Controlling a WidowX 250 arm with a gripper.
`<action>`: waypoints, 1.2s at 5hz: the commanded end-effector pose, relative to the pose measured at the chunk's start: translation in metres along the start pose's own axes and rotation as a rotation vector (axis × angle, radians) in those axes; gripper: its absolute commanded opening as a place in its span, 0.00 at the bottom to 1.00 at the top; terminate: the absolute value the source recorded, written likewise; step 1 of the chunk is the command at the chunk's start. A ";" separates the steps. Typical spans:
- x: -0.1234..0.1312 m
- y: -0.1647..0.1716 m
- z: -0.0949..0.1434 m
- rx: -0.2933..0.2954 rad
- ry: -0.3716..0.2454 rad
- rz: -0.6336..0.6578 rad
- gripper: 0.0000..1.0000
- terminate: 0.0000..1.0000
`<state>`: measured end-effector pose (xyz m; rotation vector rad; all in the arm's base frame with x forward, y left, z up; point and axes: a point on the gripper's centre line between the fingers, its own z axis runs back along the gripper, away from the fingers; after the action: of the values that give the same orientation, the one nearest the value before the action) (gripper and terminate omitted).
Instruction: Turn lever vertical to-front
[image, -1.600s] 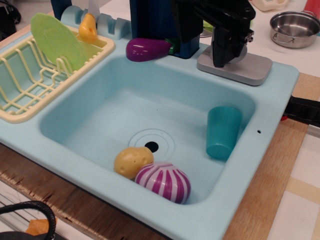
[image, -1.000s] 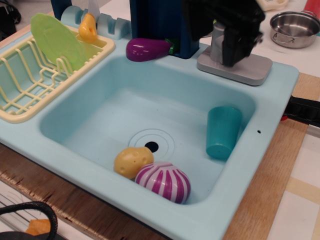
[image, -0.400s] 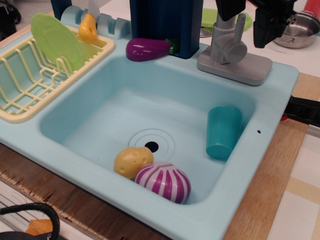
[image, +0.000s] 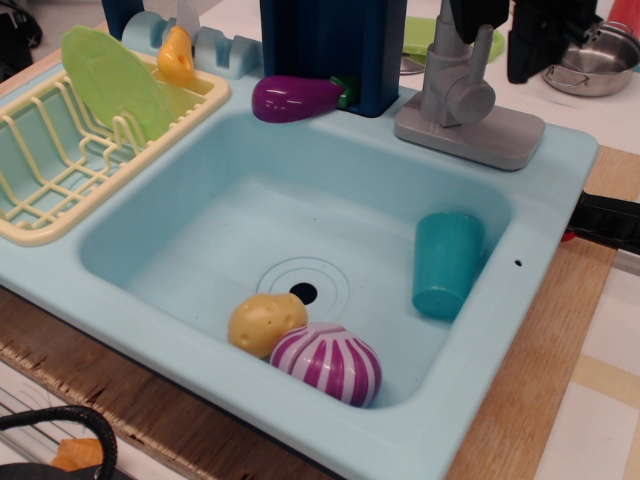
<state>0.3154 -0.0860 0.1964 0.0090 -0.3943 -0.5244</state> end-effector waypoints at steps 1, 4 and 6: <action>0.004 0.002 0.008 0.002 -0.034 0.019 0.00 0.00; -0.020 -0.008 0.006 0.076 -0.015 0.142 0.00 0.00; -0.034 -0.009 -0.002 0.067 0.029 0.196 0.00 0.00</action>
<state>0.2904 -0.0693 0.1843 0.0515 -0.4003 -0.3023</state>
